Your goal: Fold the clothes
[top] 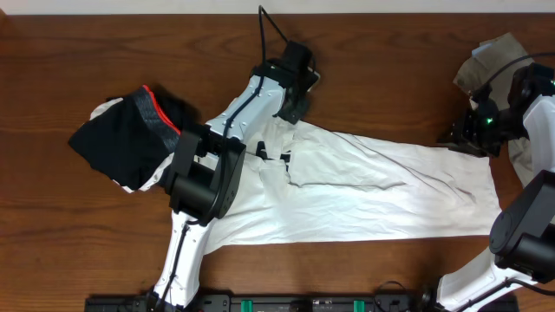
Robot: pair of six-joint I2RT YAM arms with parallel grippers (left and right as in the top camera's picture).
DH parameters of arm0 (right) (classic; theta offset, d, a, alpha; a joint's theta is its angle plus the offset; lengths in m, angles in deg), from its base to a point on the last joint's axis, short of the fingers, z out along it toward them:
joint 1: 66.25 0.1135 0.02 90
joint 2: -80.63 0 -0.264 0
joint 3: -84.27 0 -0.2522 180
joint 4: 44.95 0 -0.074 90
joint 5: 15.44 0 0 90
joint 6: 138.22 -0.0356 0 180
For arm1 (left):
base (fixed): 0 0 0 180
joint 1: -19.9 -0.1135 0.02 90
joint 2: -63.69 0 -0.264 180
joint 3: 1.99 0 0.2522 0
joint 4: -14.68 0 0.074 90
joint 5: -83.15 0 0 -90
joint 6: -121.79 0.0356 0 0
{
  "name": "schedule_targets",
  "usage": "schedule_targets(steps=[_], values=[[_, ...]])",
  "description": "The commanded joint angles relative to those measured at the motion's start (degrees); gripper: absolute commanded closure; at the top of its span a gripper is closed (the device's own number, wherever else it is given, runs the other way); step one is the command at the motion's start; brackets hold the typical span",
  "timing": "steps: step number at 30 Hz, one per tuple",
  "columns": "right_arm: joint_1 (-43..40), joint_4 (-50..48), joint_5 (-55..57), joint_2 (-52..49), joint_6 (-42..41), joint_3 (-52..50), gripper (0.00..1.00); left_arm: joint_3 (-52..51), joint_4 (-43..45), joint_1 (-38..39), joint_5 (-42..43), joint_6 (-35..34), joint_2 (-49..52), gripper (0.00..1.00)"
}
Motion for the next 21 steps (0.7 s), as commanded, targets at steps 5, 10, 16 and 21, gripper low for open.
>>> schedule_targets(steps=[5, 10, 16, 21], values=[[1.3, -0.1, -0.2, -0.4, 0.7, -0.1, 0.67, 0.8, -6.8, 0.1, -11.1, -2.6, -9.3, 0.94], [1.3, -0.1, -0.2, -0.4, 0.7, -0.1, 0.67, 0.8, -14.3, 0.0, -11.3, -4.6, -14.5, 0.94], [1.3, -0.1, -0.2, -0.4, 0.7, -0.1, 0.66, 0.7, -26.5, -0.2, -11.5, -5.5, -15.9, 0.94], [1.3, -0.1, -0.2, -0.4, 0.7, -0.1, 0.66, 0.7, -35.0, -0.5, -11.5, -6.3, -15.8, 0.94]])
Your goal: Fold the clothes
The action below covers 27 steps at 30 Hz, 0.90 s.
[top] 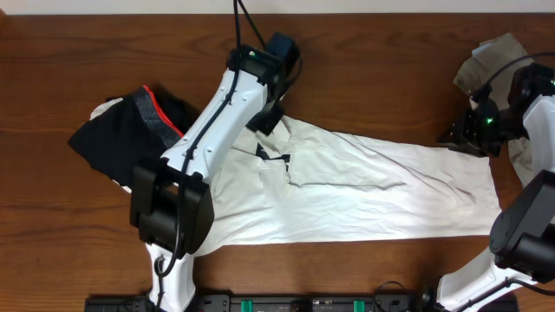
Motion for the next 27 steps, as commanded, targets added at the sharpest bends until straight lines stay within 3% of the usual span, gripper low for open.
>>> schedule_targets(steps=[1, 16, 22, 27], values=[[1.3, 0.0, -0.2, -0.4, 0.7, -0.1, 0.66, 0.2, -3.9, -0.5, -0.7, -2.1, 0.5, 0.94], [1.3, 0.0, -0.2, -0.4, 0.7, -0.1, 0.65, 0.2, -20.3, -0.5, 0.1, -11.2, 0.5, 0.94], [1.3, 0.0, -0.2, -0.4, 0.7, -0.1, 0.65, 0.2, -23.5, -0.2, 10.9, -11.8, 0.5, 0.94], [1.3, 0.0, -0.2, -0.4, 0.7, -0.1, 0.65, 0.2, -24.8, 1.5, 11.4, -14.9, 0.4, 0.94]])
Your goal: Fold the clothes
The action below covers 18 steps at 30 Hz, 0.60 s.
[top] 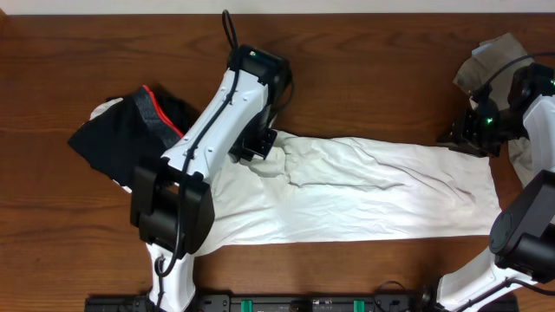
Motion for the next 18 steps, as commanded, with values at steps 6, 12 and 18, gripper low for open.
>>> schedule_targets(steps=[6, 12, 18], values=[[1.3, 0.0, -0.2, -0.4, 0.7, -0.1, 0.64, -0.3, -4.5, 4.1, 2.5, -6.0, -0.3, 0.94], [1.3, 0.0, -0.2, -0.4, 0.7, -0.1, 0.63, -2.7, -4.5, 5.9, 2.4, -7.4, -0.3, 0.94], [1.3, 0.0, -0.1, -0.4, 0.7, -0.1, 0.6, -7.5, -4.4, 5.1, -3.4, -9.7, -0.4, 0.94]])
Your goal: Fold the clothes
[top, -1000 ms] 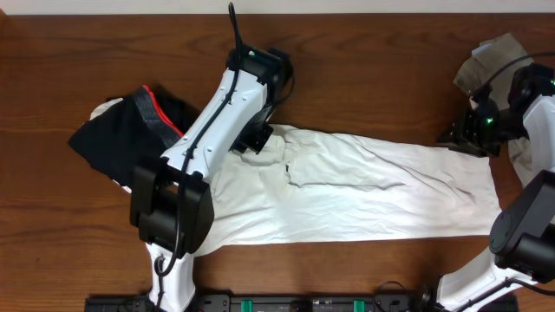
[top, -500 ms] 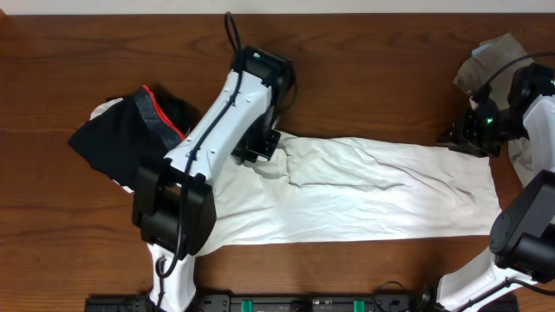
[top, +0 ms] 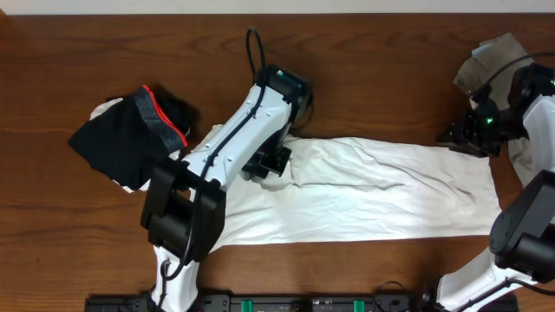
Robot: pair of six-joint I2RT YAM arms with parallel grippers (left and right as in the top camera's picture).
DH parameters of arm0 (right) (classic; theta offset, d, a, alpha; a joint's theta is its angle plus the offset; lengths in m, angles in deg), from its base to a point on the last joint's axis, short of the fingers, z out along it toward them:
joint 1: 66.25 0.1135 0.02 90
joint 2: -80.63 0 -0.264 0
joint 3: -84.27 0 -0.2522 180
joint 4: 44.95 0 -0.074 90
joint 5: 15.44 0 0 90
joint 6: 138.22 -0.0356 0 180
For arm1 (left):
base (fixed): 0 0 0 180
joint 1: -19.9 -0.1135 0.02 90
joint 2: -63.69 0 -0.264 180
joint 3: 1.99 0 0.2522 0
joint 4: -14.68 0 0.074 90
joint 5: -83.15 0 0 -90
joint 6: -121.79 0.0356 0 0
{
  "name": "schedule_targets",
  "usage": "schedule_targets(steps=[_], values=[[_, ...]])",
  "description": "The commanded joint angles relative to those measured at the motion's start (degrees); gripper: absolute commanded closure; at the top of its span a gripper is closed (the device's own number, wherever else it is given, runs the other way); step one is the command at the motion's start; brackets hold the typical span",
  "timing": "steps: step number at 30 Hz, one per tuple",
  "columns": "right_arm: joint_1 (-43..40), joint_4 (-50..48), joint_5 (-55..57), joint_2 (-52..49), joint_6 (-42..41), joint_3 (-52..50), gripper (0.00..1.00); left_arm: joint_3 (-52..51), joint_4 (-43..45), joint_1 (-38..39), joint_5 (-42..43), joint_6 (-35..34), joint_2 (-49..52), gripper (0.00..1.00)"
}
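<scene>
A long white garment [top: 390, 195] lies spread across the table's middle, with its upper left edge turned down onto itself. My left gripper [top: 269, 164] sits low on that turned-down edge, apparently shut on the cloth; the arm hides its fingers. My right gripper [top: 462, 139] rests at the garment's upper right corner, and its jaws are too dark to read.
A dark garment with a red band [top: 130, 139] lies heaped at the left, on top of something white. A grey-beige cloth [top: 487, 65] is bunched at the far right, behind the right arm. The brown table [top: 364, 78] shows bare wood along the back.
My left gripper has moved toward the front and slightly right, bringing the garment's upper left edge further down onto the cloth. The right arm has not moved.
My left gripper was first at the garment's raised upper left corner near the back. It then stood a little further left at that corner. Later the corner lay pulled down onto the garment, and now it sits lower still. The right gripper stayed at the right corner throughout.
</scene>
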Motion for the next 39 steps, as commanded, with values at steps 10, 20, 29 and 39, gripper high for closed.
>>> schedule_targets(steps=[10, 20, 29, 39], values=[[-0.8, 0.6, 20.1, -0.4, -6.5, -0.3, 0.48, -3.8, -4.5, -4.0, -4.8, -1.6, -0.4, 0.94], [-11.1, -0.4, 16.3, -0.4, -9.0, -11.8, 0.52, -3.8, -3.8, -4.3, -4.9, -0.9, -0.4, 0.94], [-14.0, -7.6, 7.8, -0.4, -9.5, -20.6, 0.43, -3.8, -3.8, -4.3, -4.9, -0.4, -0.4, 0.94], [-14.4, -10.8, 8.1, 0.1, -12.3, -19.9, 0.94, -3.8, -4.5, -4.8, -5.4, 0.2, -0.9, 0.94]])
